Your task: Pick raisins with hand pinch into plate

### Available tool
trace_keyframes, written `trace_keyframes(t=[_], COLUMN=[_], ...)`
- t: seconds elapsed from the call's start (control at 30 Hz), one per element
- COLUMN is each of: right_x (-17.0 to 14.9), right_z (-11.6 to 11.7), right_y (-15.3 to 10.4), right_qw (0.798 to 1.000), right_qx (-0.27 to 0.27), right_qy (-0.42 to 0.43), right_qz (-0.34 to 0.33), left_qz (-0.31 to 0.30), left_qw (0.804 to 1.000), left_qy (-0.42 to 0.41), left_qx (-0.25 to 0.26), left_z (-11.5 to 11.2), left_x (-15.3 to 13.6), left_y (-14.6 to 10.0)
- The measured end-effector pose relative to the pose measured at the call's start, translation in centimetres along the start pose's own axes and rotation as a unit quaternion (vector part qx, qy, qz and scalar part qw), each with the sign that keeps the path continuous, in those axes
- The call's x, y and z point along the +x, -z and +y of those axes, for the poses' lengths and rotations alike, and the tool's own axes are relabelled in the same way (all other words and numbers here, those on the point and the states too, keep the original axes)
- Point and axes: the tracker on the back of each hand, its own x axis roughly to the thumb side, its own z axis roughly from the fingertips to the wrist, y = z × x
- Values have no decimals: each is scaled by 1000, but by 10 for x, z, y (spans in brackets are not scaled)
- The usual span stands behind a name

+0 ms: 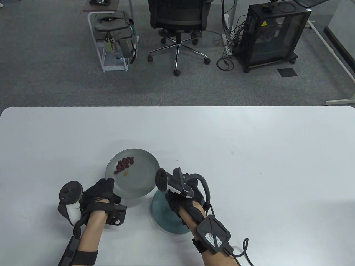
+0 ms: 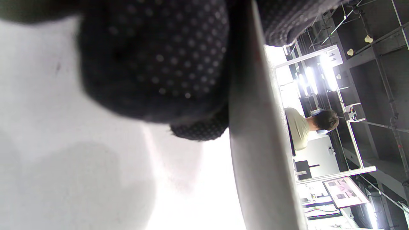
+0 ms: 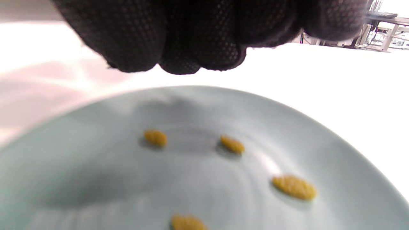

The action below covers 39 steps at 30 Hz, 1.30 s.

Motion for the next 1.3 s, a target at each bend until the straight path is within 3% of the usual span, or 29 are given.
trace_keyframes(t=[0.2,0.43,0.73,1.3], right_x=[10,23,23,36], right_z=[-30,-42,-39,-21], right_y=[-22,-35,-33,-23], right_qw=[999,998,997,997], right_qx=[-29,-27,-19,-36], right_qy=[9,10,9,-27], right_qz=[-33,-63,-70,-68], left_qz=[-3,-15,-33,-45], left_qw=[1000,998,994,988], left_qy=[3,11,33,46], left_qx=[-16,-60,-102,-140], left_z=[-5,-24,-45,-61], left_x=[0,5,10,13], left_y=[-1,-10,-22,-32])
